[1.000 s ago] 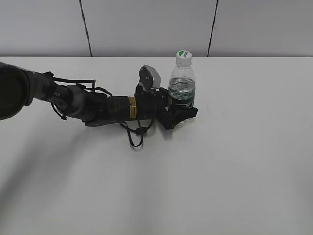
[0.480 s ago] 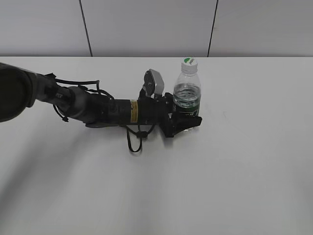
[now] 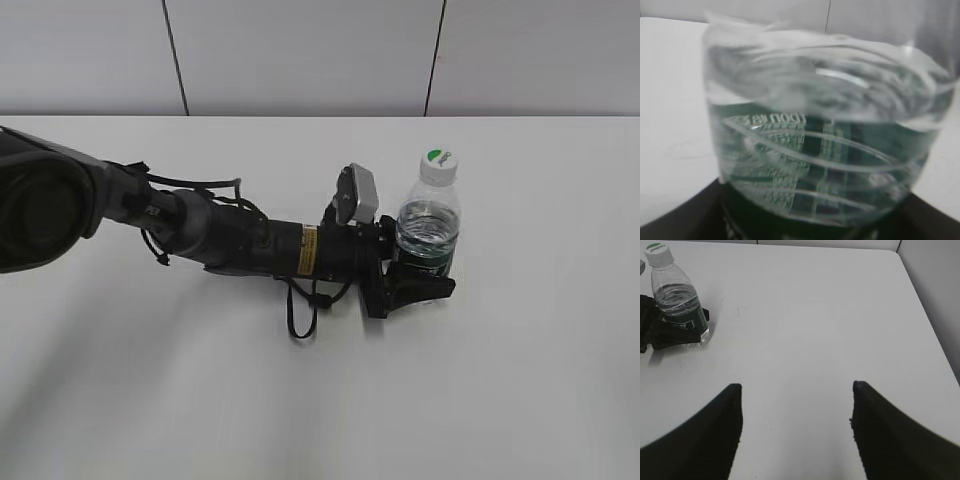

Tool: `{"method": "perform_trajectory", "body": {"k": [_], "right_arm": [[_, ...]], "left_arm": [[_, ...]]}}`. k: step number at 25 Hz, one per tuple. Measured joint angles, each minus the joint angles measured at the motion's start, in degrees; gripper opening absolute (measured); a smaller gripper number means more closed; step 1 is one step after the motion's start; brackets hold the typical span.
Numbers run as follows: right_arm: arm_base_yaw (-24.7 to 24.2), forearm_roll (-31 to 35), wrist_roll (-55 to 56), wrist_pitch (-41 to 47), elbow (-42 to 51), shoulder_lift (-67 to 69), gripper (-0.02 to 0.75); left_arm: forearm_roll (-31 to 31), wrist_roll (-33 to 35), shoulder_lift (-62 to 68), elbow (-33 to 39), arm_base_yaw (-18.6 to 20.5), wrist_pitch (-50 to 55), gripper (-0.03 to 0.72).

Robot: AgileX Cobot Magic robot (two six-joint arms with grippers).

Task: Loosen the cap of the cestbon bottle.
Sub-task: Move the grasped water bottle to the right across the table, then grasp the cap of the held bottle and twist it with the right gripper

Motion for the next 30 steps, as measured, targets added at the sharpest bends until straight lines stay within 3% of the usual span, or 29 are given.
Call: {"method": "perform_trajectory", "body": {"k": [7,12,24,30], "right_arm": [[0.0,1.6,0.0,-1.4,-1.2,1.8,0.522],[0.4,5.2,-0.9,-4.4,-6.8,14.1,0.522],[8.0,20.4,-8.0,-2.1,-18.1,51.2,0.522],[13.9,22.7,-8.5,-2.1,-25.1,64.3,0.522]], "left_arm": [[0.1,-0.1,0.0,0.0,-0.8,0.0,0.504],[0.1,-0.1,0.0,0.0,-0.8,0.0,0.504],[0.1,-0.2,0.0,0.0,-0.8,0.0,0.504],[0.0,-0.2,0.0,0.0,-0.8,-0.1,0.504]]}}
